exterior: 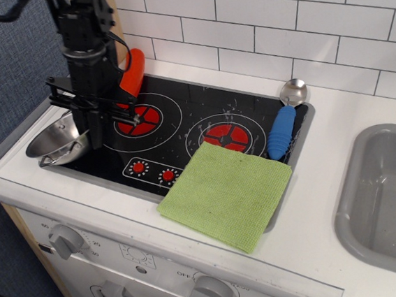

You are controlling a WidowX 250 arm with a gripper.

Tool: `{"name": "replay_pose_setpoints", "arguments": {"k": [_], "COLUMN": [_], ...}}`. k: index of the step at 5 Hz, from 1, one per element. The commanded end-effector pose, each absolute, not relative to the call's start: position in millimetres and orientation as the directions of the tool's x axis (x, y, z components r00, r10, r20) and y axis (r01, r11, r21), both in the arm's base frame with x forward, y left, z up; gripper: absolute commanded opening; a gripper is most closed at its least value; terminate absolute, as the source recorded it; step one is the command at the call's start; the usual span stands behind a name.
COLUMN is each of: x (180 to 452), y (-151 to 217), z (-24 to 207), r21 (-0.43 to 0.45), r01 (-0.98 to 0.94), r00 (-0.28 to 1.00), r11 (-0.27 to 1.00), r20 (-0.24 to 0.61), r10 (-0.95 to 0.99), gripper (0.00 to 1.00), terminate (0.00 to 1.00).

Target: Move the pan with robot and place it edge of the stove.

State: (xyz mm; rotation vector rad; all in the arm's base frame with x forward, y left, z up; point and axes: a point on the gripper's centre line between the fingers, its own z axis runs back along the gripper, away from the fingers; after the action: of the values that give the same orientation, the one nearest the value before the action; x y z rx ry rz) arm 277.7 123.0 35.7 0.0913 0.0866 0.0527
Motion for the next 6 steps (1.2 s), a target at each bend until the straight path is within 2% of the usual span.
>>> {"name": "replay_pose_setpoints", "arguments": {"k": [1, 2, 3, 6], "x": [282.2, 279.9, 280.6, 285.9], "y": [118.9, 115.6, 110.8, 99.8], "z": [52.5, 64.2, 71.0, 74.7], "r21": [0.093, 0.049, 0.028, 0.056], "r01": [-0.041, -0.025, 0.024, 0.085], "r00": [0.998, 0.999, 0.997, 0.993], "r11": [0.995, 0.998, 0.999, 0.995], "r20": [-0.033, 0.038, 0.074, 0.075], "r10": [0.044, 0.023, -0.026, -0.089], "gripper": [1.00, 1.00, 1.00, 1.00], "terminate": [0.00, 0.00, 0.00, 0.00]}}
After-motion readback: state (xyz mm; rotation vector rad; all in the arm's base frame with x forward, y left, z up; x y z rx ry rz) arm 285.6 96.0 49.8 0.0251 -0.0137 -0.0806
